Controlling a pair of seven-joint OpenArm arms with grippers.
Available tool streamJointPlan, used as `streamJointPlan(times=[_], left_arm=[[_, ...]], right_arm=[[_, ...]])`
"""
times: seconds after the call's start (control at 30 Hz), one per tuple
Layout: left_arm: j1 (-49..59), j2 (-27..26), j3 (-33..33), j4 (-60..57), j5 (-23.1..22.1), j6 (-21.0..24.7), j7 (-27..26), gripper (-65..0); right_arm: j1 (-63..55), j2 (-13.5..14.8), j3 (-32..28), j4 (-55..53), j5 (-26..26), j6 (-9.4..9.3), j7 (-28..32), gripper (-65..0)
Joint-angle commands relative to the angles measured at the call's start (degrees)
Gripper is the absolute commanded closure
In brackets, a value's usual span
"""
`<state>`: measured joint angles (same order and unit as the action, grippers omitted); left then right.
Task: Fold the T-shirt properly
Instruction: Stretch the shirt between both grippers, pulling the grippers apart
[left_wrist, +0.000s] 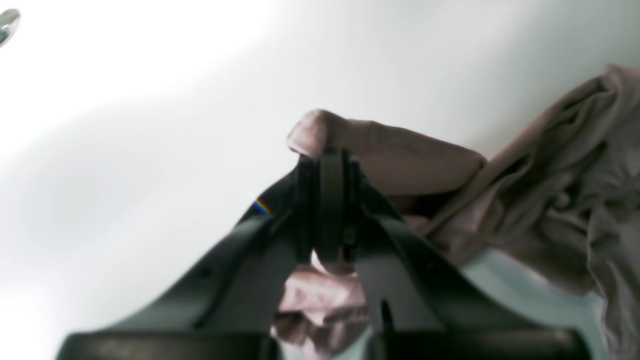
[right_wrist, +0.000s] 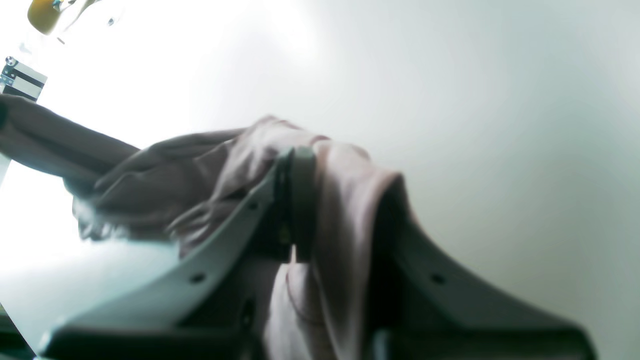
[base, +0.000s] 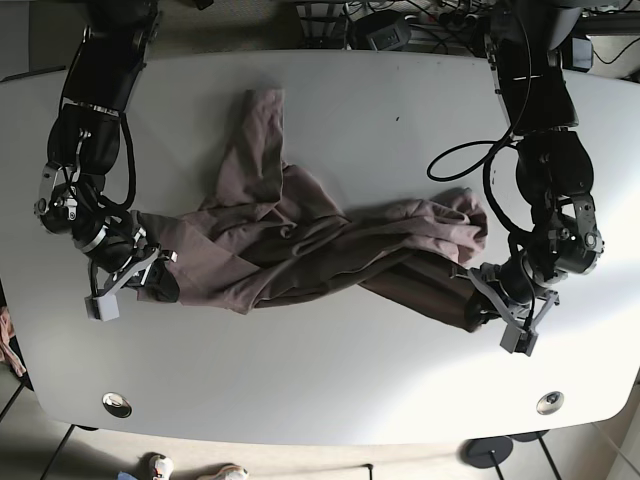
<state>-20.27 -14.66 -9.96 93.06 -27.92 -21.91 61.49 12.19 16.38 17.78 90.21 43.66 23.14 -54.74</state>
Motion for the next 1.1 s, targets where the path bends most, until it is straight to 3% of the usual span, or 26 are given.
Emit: streamJointPlan(times=[0.03, 0.17, 0.33, 0.47, 0.6, 0.63, 0.67, 0.73, 0.87, 1.0, 1.1], left_arm=[[-5.4, -0.3, -2.7, 1.8, -1.5, -0.2, -1.4, 0.0], [-12.5, -1.8, -3.9, 0.8, -1.4, -0.2, -1.4, 0.0], [-23.0, -2.2, -4.2, -7.4, -1.1, 0.1, -1.5, 0.0], [-32.3, -2.5, -4.2, -15.8, -1.1, 0.2, -1.8, 0.0], [-41.6, -5.0, -3.9, -23.4, -1.0, 0.2, -5.5, 0.0], [-42.5, -5.3, -4.0, -24.3, -1.1, 0.2, -6.0, 0.0], [-42.8, -6.3, -4.2, -24.4, -1.1, 0.2, -6.1, 0.0], [-42.8, -7.9, -4.3, -24.3, -1.3, 0.2, -6.0, 0.0], [-35.7, -9.8, -8.1, -20.8, -1.5, 0.2, -5.8, 0.0], [-24.0, -9.7, -11.6, -12.1, -1.5, 0.0, -3.9, 0.0], [-13.8, -9.2, -14.8, -7.1, -1.5, -0.1, -3.3, 0.0]], right_arm=[[2.5, 2.8, 0.5, 1.8, 1.3, 0.64, 0.9, -1.9], [7.6, 4.9, 0.5, -2.5, 1.1, 0.64, 0.9, -1.9], [18.5, 10.0, 0.3, -12.1, 1.2, 0.73, 0.9, -1.9], [27.7, 11.5, 0.0, -15.4, 1.2, 0.73, 0.5, -1.9], [37.4, 11.9, 0.4, -14.8, 1.3, 0.73, -4.5, -2.1], [38.1, 11.9, 0.5, -14.8, 1.3, 1.0, -4.7, -2.1], [38.4, 12.1, 0.5, -14.7, 1.3, 2.58, -4.8, -2.1], [36.7, 13.3, 0.6, -13.1, 1.3, 3.99, -4.8, -2.1], [26.3, 12.9, 2.6, -7.9, 1.6, 4.16, -4.8, -2.1], [12.5, 9.7, 6.2, -2.1, 6.2, 4.16, -4.8, -2.1], [4.0, 6.4, 8.2, 0.5, 6.7, 4.16, -4.6, -2.1]])
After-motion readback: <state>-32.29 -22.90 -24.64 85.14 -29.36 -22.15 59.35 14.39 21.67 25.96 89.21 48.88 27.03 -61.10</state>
